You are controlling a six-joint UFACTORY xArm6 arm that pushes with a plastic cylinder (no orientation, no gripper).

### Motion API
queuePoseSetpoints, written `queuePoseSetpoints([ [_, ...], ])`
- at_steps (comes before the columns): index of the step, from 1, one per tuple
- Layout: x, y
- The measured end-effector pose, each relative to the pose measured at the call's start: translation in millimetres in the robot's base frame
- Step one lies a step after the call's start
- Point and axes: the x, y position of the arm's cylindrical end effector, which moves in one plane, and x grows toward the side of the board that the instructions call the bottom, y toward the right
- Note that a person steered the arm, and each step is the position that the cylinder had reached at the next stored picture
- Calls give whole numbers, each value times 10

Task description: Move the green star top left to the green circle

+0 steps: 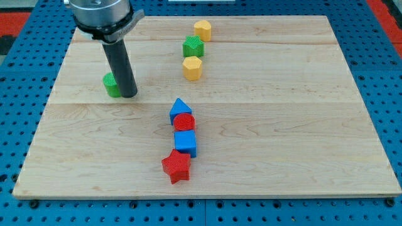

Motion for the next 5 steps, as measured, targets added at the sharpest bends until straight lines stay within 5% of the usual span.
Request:
queuePoseSetpoints([
  [1,106,1243],
  [2,-345,2044],
  [4,-1123,1726],
  [5,-1299,945],
])
